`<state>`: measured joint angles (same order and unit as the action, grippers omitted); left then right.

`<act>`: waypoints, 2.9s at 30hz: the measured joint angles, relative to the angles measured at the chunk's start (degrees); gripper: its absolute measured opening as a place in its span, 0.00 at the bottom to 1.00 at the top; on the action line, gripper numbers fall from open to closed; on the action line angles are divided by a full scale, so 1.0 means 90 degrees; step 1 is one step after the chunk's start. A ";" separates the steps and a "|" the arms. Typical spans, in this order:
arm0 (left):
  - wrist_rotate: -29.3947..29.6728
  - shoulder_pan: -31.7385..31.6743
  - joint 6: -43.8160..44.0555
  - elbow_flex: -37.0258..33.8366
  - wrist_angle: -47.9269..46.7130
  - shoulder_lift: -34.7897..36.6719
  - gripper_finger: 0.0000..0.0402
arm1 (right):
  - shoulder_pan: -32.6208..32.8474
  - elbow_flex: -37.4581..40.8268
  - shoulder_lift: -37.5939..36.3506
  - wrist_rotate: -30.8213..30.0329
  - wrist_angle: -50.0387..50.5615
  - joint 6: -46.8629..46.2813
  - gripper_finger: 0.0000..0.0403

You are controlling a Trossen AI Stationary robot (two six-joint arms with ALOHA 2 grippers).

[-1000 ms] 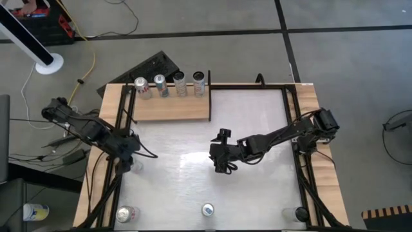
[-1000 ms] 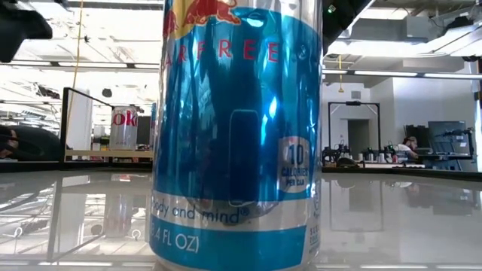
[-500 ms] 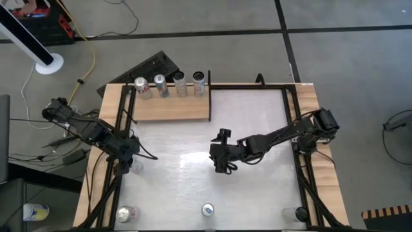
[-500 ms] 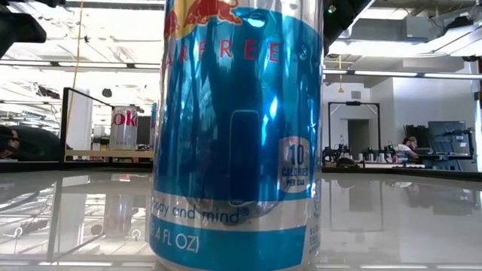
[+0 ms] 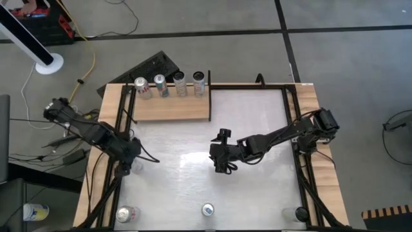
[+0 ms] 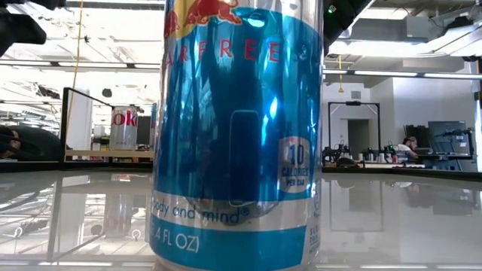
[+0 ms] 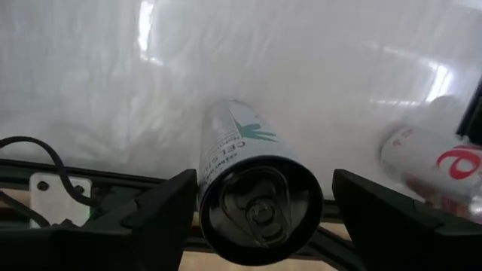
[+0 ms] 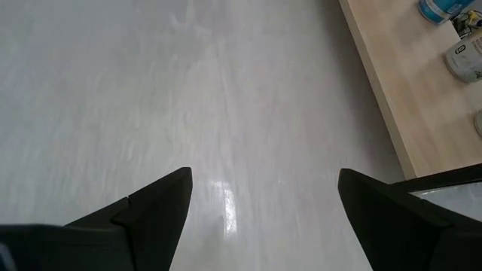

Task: Place canned beverage on shelf
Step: Put the peach vibe celsius soda can aligned with the other peach vibe celsius soda can on the shelf

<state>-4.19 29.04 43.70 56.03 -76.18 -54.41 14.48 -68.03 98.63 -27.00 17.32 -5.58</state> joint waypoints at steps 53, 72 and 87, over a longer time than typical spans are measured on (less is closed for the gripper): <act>0.1408 -0.2844 -0.4721 0.1741 -0.0555 -0.1222 0.59 | -0.0271 0.0002 0.0005 0.0000 0.0002 0.0021 0.89; 0.1065 -0.6165 -0.9494 0.5723 -0.0460 -0.4988 0.60 | -0.0362 0.0250 0.0005 0.0000 0.0456 -0.0002 0.89; 0.1020 -0.6666 -0.9885 0.5933 -0.0655 -0.5924 0.60 | -0.0335 0.0372 0.0010 -0.0002 0.0291 -0.0168 0.89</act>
<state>4.99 -30.96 -45.26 109.43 -82.08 -107.72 11.46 -64.69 98.72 -27.03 19.94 -7.09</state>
